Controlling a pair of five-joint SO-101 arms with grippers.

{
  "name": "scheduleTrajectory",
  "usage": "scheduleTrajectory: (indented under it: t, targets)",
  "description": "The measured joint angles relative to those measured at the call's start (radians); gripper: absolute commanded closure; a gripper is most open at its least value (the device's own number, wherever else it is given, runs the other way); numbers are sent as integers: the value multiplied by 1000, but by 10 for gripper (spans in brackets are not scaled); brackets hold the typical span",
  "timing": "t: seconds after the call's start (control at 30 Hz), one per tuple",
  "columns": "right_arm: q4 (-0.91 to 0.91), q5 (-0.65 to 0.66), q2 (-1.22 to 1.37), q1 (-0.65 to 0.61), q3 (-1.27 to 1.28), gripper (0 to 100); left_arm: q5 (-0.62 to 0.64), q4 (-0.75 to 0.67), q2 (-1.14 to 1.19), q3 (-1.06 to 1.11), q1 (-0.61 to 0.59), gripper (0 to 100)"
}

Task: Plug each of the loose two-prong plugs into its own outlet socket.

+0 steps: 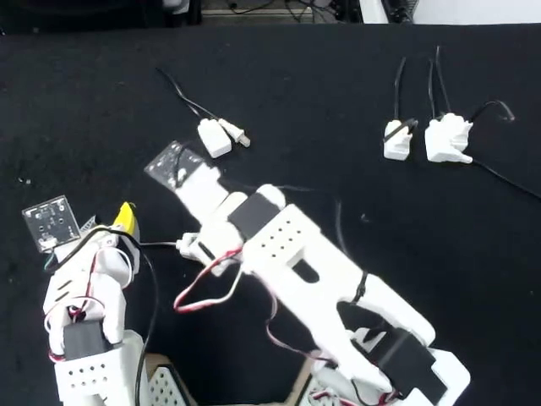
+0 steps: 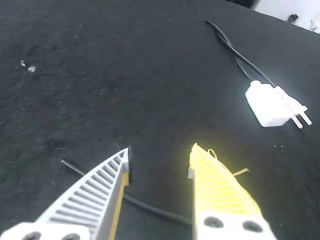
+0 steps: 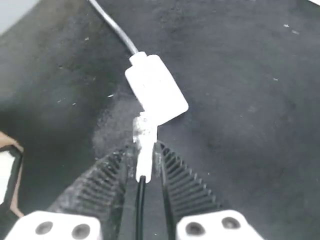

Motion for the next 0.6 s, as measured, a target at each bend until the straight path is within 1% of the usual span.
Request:
scheduleTrajectory:
  t: [0.13, 0.33, 0.6]
  targets:
    - [-18, 0, 0, -49, 29, 988, 18, 0, 0, 0, -8, 790]
    - [-112, 0, 0, -52, 124, 988, 25, 0, 0, 0, -8, 790]
    - [-170, 3, 8, -49, 140, 988, 25, 0, 0, 0, -8, 790]
